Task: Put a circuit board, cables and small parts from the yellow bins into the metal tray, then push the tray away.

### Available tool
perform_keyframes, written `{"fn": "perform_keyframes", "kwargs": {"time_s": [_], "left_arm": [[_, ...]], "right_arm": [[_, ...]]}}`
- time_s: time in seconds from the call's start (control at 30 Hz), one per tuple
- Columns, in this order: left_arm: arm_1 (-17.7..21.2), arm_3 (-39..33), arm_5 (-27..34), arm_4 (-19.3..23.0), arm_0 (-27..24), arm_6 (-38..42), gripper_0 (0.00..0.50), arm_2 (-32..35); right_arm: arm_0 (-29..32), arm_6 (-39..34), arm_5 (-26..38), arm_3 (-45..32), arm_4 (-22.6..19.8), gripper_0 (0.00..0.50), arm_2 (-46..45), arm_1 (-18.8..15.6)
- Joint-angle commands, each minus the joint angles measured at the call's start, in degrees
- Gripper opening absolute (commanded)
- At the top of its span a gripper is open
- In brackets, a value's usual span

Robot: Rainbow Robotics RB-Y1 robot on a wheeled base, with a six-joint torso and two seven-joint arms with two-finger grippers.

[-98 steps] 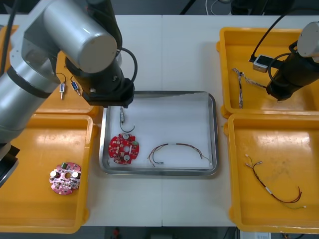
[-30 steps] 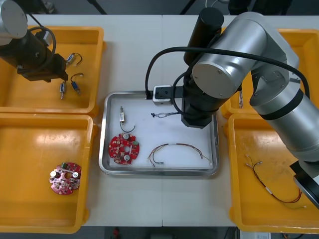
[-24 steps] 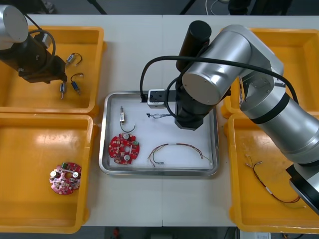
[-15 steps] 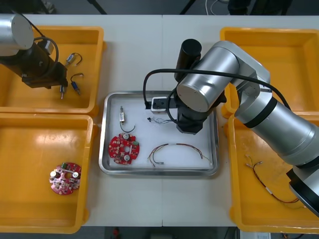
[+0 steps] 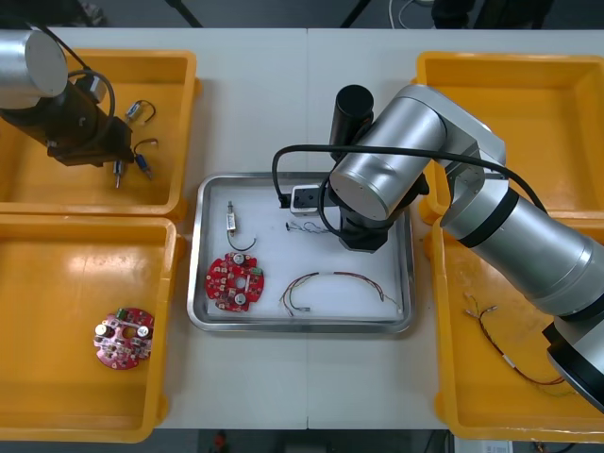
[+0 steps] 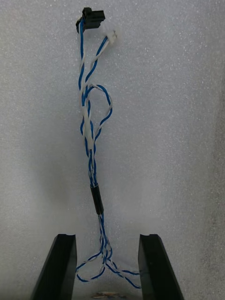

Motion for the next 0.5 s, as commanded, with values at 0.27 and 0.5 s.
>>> {"fn": "perform_keyframes", "kwargs": {"time_s": [0.27,0.5], "left_arm": [[1.9,-0.4,-2.1,0.8,1.0,-7.8,0.5,-3.4],[2.0,-0.4,-2.1,1.0,1.7,-8.0,0.5,-3.4]], "right_arm": [[-1.1,-2.1,8.1,-8.1,-1.5,0.5,-4.5,0.8],[1.5,-3.4,15.6,-16.8,-0.2,0.5,-11.1,0.8]]}}
